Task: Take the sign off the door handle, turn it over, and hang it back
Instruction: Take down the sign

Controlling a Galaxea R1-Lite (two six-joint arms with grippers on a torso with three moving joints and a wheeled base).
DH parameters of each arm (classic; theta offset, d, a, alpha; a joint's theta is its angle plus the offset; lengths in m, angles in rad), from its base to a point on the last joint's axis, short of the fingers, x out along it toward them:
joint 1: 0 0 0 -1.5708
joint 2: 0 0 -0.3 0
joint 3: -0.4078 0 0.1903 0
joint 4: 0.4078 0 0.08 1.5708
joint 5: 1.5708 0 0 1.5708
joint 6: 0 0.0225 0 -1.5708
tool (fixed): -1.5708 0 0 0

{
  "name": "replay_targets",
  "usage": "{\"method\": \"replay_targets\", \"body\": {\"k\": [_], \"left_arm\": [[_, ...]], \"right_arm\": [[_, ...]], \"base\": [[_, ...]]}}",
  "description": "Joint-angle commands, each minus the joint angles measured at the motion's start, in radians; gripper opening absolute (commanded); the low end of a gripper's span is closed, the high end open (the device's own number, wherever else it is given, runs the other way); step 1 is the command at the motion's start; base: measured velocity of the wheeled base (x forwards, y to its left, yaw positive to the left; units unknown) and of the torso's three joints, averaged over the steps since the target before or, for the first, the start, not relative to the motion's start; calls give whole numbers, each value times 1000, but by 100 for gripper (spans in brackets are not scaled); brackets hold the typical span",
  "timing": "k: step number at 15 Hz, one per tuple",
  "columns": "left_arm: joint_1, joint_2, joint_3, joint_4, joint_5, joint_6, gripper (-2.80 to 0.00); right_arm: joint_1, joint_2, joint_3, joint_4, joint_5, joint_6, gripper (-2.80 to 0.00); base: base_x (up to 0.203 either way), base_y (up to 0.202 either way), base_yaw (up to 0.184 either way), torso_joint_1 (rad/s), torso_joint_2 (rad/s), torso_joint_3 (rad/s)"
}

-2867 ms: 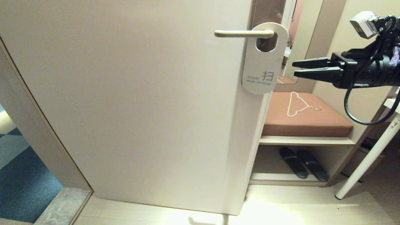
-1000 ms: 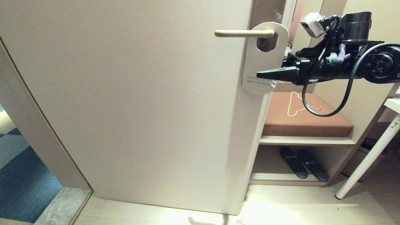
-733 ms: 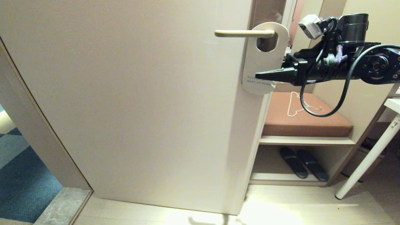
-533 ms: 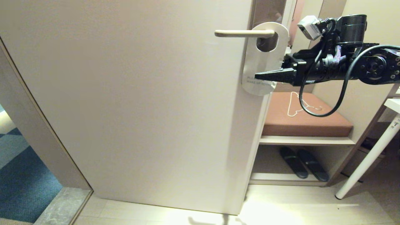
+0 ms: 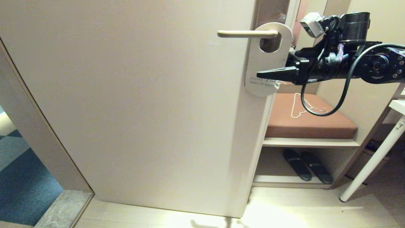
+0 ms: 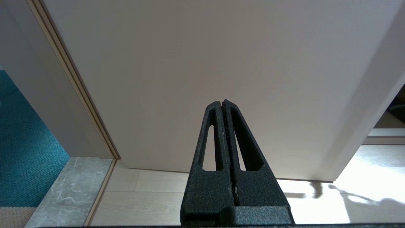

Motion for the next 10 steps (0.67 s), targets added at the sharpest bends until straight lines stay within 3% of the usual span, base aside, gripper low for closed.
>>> {"method": "replay_targets", "body": {"k": [1,10], "left_arm": [[0,2,0,0,0,0,-280],[0,2,0,0,0,0,-280]], "right_arm": [[3,10,-13,0,8,-1,0],[3,31,-29,6,65,3,0]], "base": [[0,0,0,0,0,0],[0,0,0,0,0,0]]}}
